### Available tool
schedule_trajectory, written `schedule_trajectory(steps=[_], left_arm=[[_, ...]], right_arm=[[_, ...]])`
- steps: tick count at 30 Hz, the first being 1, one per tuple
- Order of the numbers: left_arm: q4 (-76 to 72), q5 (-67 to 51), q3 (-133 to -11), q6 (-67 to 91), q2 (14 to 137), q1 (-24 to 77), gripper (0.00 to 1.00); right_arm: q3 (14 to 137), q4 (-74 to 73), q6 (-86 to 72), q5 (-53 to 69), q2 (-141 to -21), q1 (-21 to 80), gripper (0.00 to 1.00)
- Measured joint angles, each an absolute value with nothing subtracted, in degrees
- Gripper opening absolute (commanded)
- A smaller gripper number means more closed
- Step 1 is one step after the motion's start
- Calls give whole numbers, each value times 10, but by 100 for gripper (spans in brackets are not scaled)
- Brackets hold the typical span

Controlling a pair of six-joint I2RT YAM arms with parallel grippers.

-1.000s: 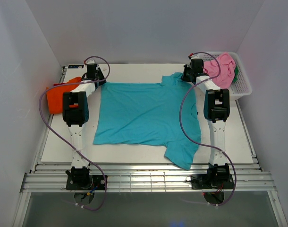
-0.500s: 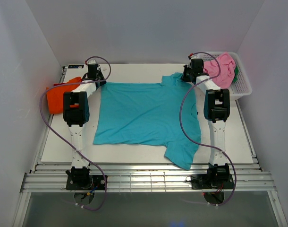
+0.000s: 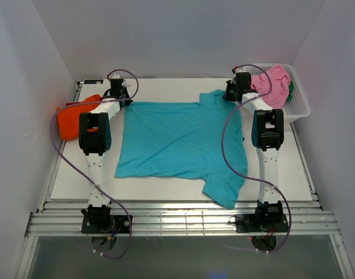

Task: Fold and stack the t-shirts
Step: Grap the side of the flattened tshirt furthest away from the robot with both arms

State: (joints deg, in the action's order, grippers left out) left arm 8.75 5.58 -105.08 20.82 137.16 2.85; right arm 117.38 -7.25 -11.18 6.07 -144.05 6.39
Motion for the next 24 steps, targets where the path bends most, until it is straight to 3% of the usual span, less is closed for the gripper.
schedule_trajectory(steps=[24], left_arm=[[56, 81, -966, 206, 1302, 39, 0]], right_arm=[[1158, -42, -112, 62, -1397, 64, 8]])
